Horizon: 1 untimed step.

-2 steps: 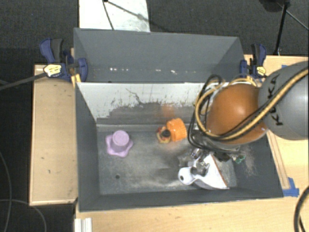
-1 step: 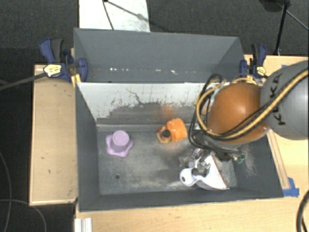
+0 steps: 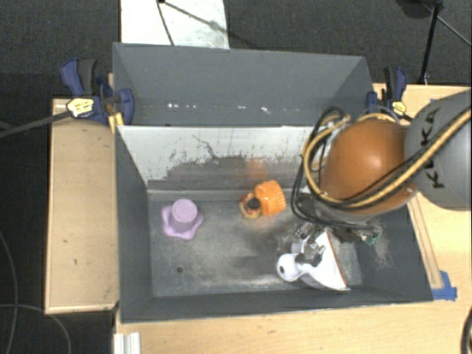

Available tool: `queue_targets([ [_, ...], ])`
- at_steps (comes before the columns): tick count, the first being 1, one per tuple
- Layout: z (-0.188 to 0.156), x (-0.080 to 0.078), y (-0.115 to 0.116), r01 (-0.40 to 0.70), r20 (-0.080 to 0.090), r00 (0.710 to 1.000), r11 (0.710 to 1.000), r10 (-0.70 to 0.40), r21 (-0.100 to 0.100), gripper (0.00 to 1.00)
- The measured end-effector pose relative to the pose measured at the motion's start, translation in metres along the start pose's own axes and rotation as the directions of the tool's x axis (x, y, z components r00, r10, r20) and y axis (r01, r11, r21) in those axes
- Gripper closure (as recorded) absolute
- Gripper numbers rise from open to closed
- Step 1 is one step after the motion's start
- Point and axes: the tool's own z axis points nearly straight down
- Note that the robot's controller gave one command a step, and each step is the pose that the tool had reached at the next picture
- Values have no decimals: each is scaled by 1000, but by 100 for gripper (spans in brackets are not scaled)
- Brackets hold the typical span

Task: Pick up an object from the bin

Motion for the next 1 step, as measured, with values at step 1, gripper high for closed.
queue_targets([
  [1, -9, -1, -1, -1, 4, 1000, 1000, 1, 4, 100],
])
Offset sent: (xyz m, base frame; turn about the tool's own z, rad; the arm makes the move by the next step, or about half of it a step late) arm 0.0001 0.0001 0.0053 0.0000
